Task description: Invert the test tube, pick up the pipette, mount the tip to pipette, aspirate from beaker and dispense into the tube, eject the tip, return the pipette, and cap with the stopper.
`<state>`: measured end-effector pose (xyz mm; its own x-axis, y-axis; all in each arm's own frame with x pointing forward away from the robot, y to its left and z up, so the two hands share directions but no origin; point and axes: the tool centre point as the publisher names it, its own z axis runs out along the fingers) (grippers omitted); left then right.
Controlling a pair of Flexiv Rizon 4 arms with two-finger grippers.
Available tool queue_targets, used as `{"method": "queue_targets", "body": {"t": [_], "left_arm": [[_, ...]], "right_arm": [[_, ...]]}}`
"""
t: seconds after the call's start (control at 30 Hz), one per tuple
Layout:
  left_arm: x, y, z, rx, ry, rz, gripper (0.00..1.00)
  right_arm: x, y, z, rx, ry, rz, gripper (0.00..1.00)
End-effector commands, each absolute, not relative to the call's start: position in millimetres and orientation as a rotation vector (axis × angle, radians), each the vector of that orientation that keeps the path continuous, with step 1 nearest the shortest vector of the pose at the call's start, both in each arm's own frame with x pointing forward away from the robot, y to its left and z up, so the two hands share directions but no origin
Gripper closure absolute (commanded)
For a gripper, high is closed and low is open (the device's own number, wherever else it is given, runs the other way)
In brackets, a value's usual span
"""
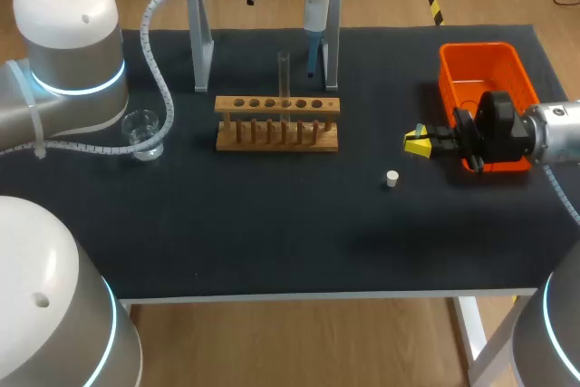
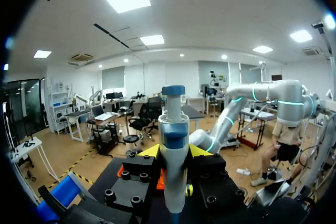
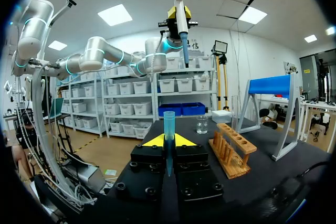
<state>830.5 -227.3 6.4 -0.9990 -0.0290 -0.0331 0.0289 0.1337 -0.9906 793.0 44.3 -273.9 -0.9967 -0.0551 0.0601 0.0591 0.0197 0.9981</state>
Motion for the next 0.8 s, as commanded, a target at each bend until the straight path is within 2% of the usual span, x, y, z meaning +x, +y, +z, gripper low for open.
{"method": "queue_targets", "body": {"t": [0.03,0.8], "left_arm": [[831.0,-226.9,7.5,0.003,2.337,-2.036,1.00],[830.7,-226.7,7.7,0.008,2.340,-2.034,1.00]], "right_arm": [[792.6,43.6,-273.8,-0.003,-2.184,-2.143,1.00],[792.6,43.6,-273.8,-0.003,-2.184,-2.143,1.00]]}}
